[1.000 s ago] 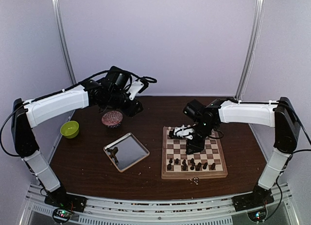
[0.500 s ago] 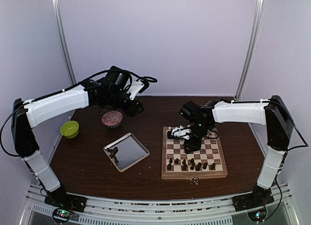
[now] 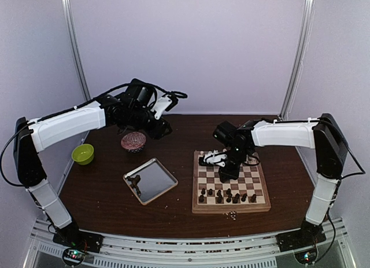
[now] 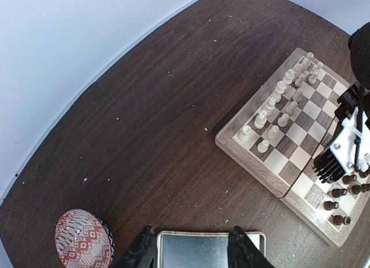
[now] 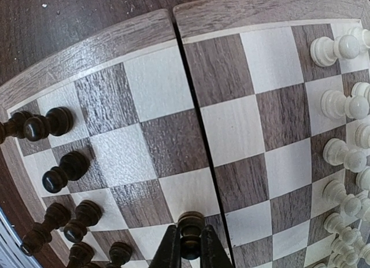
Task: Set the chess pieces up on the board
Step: Pick up the pawn from the chessboard, then place the pawn at d7.
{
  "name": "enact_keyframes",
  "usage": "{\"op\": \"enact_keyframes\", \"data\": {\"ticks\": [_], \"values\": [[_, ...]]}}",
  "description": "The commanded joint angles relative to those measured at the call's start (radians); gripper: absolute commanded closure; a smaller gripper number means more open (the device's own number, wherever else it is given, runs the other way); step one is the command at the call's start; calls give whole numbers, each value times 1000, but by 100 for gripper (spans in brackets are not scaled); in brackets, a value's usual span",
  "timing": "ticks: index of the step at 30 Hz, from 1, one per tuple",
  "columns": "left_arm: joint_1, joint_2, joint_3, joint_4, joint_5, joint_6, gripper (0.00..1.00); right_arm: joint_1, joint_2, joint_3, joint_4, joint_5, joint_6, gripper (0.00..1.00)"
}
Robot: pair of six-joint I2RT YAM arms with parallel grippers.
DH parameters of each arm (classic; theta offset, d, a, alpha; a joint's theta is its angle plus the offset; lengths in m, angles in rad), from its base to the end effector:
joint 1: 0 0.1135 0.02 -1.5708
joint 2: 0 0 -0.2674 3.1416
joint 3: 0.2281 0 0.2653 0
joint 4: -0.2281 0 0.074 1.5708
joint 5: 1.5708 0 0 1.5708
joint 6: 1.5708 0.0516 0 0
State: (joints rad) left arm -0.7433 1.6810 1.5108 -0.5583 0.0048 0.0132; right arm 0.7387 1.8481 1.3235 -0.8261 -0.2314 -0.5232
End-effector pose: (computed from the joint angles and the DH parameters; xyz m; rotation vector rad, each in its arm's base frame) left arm 0.3002 -0.2763 0.3110 0.8625 2.1636 -0.3777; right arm 0.2686 0.2606 0.1719 -1.7559 2.3398 0.3727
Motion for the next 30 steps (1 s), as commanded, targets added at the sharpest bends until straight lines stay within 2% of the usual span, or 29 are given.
{"op": "enact_keyframes", "data": {"ticks": [1,9,13,21,30], "values": [[-1,3,28,25,19,-2,55,-28,-33,-2,-25,7,15,94],[-1,3,34,18,27,-1,56,-116,-181,-154,-6,15,12,94],[0,3,35,17,29,-1,56,-114,-246,-215,-5,-70,-1,94],[-1,13,43,8,31,-2,56,-100,-235,-242,-32,-172,-34,93],[-2,11,44,5,27,-1,56,-77,-226,-247,-38,-169,-42,92]]}}
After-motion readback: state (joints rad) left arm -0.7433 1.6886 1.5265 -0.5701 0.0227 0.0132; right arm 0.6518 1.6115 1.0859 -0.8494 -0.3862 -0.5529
